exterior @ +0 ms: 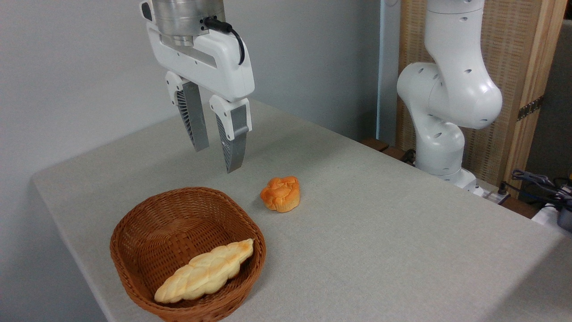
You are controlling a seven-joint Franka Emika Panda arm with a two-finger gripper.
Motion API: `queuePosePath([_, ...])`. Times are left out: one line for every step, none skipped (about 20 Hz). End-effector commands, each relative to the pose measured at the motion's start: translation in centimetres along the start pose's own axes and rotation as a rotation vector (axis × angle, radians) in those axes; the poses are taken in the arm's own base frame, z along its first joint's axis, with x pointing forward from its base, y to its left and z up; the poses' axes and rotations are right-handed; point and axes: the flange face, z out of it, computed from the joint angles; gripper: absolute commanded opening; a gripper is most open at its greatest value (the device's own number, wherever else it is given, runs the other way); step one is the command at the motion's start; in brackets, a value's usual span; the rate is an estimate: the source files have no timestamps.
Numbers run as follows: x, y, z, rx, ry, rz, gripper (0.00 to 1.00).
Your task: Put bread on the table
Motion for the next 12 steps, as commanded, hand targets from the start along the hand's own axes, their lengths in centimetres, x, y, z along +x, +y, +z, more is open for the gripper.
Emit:
queuePosePath([-0.2, -0.3, -0.2, -0.005, 0.006, 0.004, 1.00])
queuePosePath([0.0, -0.3, -0.2, 0.000, 0.017, 0.005, 1.00])
queuePosePath([0.1, -0.4, -0.1, 0.007, 0.027, 0.004, 1.00])
queuePosePath([0.3, -0.6, 0.0, 0.018, 0.040, 0.004, 1.00])
queuePosePath([0.5, -0.7, 0.1, 0.020, 0.056, -0.001, 1.00])
queuePosePath([0.8, -0.6, 0.3, 0.014, 0.073, -0.002, 1.00])
queuePosePath([0.8, -0.7, 0.9, 0.011, 0.080, -0.004, 1.00])
queuePosePath([1.0, -0.9, 1.6, 0.021, 0.090, -0.007, 1.00])
queuePosePath([1.2, -1.2, 2.0, 0.043, 0.115, -0.014, 1.00])
queuePosePath([1.4, -1.5, 2.7, 0.067, 0.129, -0.016, 1.00])
queuePosePath([1.5, -1.7, 3.2, 0.084, 0.146, -0.018, 1.00])
queuePosePath([1.8, -1.9, 3.5, 0.101, 0.166, -0.020, 1.00])
